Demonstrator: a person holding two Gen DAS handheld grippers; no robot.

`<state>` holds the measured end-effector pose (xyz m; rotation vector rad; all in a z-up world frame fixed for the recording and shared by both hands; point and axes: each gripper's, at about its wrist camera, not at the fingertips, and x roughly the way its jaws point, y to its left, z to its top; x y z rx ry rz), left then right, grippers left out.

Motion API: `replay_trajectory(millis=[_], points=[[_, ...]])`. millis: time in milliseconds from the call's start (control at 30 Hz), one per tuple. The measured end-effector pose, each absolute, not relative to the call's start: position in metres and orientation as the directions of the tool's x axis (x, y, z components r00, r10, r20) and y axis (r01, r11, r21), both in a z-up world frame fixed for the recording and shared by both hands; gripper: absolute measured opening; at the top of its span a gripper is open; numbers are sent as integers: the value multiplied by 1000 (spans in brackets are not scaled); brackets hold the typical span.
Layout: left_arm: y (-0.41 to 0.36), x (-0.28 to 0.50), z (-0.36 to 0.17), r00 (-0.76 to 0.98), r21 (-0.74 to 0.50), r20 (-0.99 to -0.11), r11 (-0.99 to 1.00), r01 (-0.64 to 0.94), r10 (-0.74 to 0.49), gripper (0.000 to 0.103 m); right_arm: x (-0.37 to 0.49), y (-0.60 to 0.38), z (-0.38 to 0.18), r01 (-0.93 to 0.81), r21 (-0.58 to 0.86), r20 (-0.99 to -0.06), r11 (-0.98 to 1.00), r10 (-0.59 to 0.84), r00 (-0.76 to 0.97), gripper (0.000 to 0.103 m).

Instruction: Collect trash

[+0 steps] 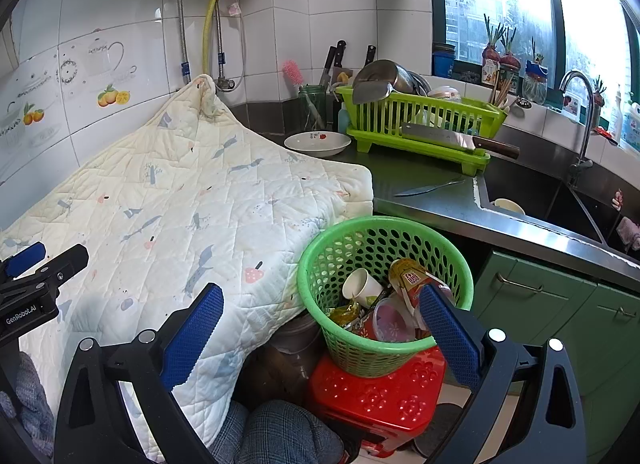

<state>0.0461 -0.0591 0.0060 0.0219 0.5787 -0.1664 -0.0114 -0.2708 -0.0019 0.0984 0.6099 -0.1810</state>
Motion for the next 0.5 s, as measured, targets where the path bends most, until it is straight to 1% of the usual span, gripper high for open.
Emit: replay_trajectory(millis=[500], points=[[-58,47,3,821,-29,-552,987,157,-147,98,-11,-270,-2,198,43,-580,979,-137,803,95]])
